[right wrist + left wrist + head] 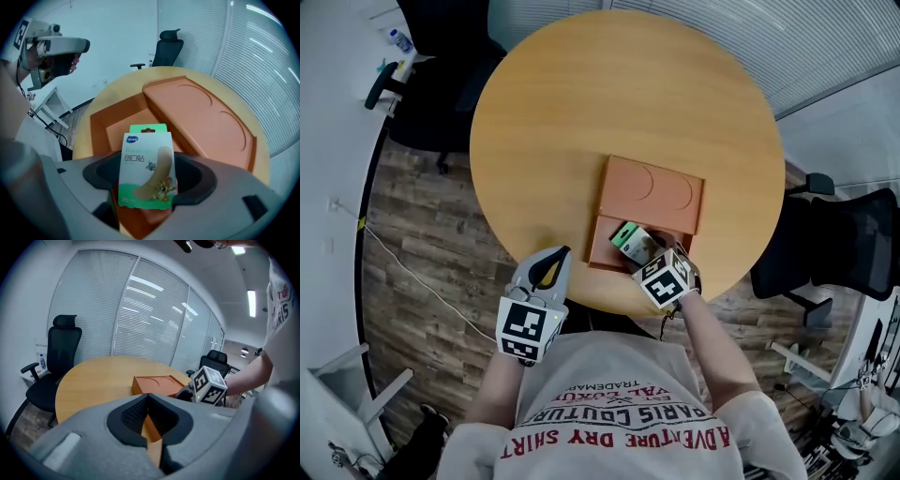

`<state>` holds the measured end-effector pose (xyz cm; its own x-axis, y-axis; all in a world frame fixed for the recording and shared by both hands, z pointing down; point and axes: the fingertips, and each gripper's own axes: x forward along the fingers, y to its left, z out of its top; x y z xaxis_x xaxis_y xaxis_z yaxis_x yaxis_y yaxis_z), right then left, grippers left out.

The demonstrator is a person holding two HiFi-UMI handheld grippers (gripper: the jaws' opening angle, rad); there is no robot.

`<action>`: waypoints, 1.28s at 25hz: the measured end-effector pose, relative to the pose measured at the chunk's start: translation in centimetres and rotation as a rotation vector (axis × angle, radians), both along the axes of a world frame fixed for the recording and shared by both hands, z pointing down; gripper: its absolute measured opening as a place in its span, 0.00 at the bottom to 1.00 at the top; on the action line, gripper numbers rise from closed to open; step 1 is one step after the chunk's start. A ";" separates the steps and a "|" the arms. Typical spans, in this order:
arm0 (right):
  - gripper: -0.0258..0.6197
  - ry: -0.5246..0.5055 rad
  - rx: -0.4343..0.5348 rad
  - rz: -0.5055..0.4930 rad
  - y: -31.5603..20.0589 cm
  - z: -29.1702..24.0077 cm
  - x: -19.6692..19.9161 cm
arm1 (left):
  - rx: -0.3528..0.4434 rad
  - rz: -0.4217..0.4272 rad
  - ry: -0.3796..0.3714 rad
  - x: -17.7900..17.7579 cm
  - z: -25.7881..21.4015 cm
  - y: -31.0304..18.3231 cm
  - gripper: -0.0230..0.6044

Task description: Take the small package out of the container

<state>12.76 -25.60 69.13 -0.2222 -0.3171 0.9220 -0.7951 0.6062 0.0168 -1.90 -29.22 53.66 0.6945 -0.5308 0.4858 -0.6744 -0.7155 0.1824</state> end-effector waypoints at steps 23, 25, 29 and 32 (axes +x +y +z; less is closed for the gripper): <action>0.59 -0.063 0.223 0.167 -0.2 -12.4 2.2 | 0.140 0.036 0.022 1.7 -5.8 0.3 0.06; 0.59 -0.077 0.263 0.205 -0.1 -14.1 3.1 | 0.166 0.045 0.020 2.4 -6.7 -0.1 0.06; 0.59 -0.163 0.396 0.314 -0.3 -18.1 4.7 | 0.229 0.081 0.028 4.3 -9.0 -0.9 0.06; 0.59 -0.247 0.499 0.403 -0.6 -20.8 6.0 | 0.275 0.113 0.031 6.1 -10.6 -1.2 0.05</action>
<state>18.76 -26.19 48.31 -0.1825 -0.7930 0.5813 -0.9734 0.2288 0.0066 4.18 -30.39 43.07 0.7687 -0.5583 0.3121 -0.5852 -0.8109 -0.0092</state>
